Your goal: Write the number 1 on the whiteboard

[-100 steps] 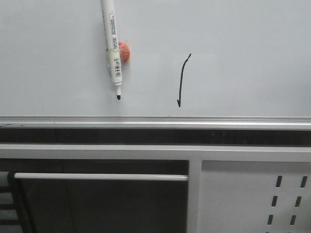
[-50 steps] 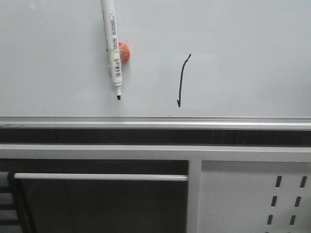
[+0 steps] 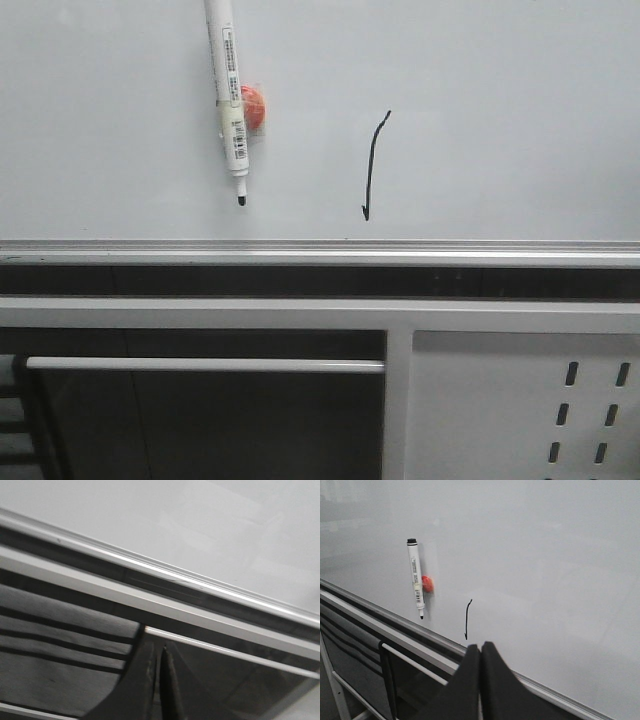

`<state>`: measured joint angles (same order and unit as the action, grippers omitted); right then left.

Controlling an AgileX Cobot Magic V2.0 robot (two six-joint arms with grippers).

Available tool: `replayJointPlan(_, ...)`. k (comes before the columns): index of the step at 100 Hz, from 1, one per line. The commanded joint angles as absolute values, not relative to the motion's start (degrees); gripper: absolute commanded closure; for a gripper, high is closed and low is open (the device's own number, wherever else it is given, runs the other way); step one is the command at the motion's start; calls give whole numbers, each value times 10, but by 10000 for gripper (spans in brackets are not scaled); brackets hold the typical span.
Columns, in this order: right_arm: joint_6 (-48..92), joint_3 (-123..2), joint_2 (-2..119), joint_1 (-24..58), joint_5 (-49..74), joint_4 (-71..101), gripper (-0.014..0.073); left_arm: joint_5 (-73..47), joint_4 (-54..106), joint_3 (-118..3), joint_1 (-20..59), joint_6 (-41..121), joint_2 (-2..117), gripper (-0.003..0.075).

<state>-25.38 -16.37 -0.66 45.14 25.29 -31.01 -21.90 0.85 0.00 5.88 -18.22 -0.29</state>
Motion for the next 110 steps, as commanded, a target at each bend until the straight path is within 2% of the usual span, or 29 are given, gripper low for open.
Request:
replayJointPlan(1,-254,-176,-8,447,213,-322,665,-201,-59,12,58,-218,-17,738)
replayJointPlan(77,-254,-176,-8,447,213,-322,665,-180,-48,16,46,-223,-19,738)
replayJointPlan(110,-254,-176,-8,447,213,-322,665,-158,24,16,46,3,-19,738)
